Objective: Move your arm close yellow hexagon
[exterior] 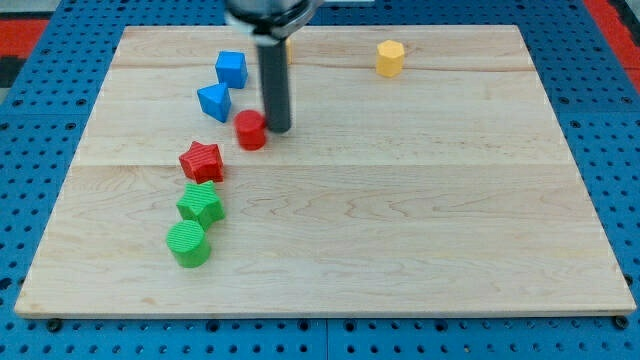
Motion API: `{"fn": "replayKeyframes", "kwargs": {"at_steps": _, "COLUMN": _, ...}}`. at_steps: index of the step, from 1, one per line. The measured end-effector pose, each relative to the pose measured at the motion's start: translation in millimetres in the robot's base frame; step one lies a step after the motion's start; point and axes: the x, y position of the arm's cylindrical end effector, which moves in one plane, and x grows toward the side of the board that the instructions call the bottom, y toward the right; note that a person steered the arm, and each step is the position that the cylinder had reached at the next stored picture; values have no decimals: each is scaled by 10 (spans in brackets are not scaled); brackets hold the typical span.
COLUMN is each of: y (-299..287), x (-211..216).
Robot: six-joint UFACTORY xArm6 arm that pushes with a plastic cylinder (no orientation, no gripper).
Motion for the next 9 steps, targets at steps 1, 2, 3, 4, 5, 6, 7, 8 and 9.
{"fn": "replayKeyframes", "kwargs": {"at_steps": 1, "y": -226, "x": 18}}
{"fn": "replayKeyframes", "kwargs": {"at_steps": 2, "y": 64, "x": 255}}
{"fn": "replayKeyframes", "kwargs": {"at_steps": 3, "y": 172, "x": 358}}
{"fn": "replayKeyframes", "kwargs": {"at_steps": 4, "y": 580, "x": -38}}
{"fn": "replayKeyframes", "kwargs": {"at_steps": 5, "y": 615, "x": -350}}
{"fn": "replayKeyframes", "kwargs": {"at_steps": 6, "y": 239, "x": -633}}
{"fn": "replayKeyframes", "kwargs": {"at_steps": 7, "y": 132, "x": -871}}
{"fn": "replayKeyframes", "kwargs": {"at_steps": 8, "y": 354, "x": -954}}
{"fn": "replayKeyframes", "kwargs": {"at_steps": 9, "y": 903, "x": -1088}}
